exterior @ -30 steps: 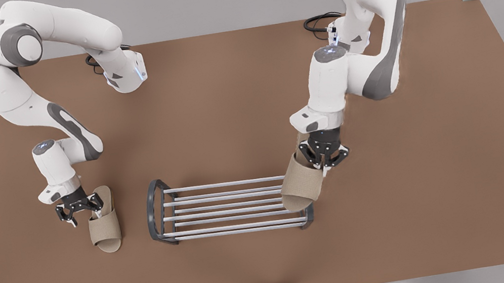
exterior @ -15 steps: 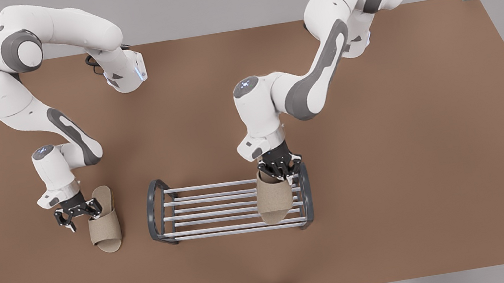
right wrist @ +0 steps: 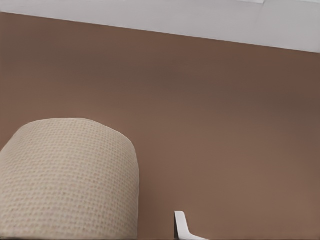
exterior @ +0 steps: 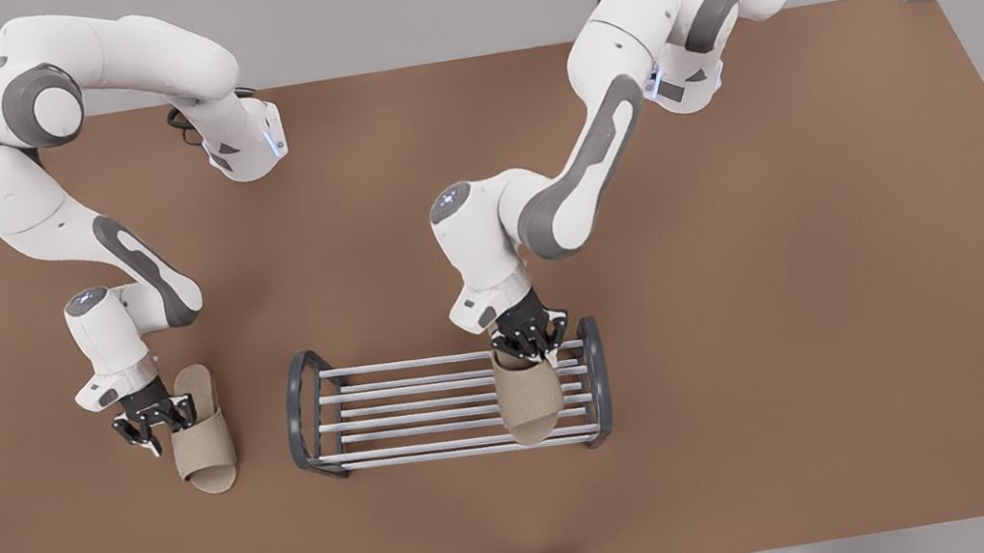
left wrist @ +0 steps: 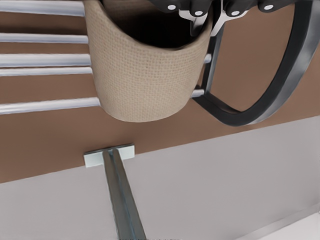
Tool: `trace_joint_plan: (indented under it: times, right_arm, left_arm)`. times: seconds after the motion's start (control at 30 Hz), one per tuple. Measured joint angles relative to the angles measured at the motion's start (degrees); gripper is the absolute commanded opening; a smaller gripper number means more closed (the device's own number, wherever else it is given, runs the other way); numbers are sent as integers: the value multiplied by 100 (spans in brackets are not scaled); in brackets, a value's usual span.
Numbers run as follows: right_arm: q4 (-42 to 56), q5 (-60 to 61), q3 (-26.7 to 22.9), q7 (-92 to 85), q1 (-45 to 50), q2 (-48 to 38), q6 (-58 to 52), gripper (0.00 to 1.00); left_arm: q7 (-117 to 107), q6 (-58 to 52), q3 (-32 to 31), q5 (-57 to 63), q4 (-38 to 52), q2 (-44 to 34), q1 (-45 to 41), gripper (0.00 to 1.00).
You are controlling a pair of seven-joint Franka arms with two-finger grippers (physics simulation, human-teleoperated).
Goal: Place the right shoe on the shoe rack with the right arm, and place the left shoe on the shoe rack with the left arm
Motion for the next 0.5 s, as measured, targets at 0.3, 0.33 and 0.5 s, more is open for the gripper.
trace_joint_plan:
  times: [0.3, 0.33, 0.5]
  right_arm:
    - [-4, 7, 56, 218, -8, -10, -3, 46]
    - [-4, 6, 57, 248, -10, -12, -3, 45]
    - [-29, 0, 143, 438, -51, -99, -3, 43]
  left_arm:
    - [-500, 35, 33, 41, 110, 31, -19, 98]
    - [-537, 40, 39, 43, 102, 33, -28, 100]
    - [-698, 35, 34, 181, 52, 30, -110, 100]
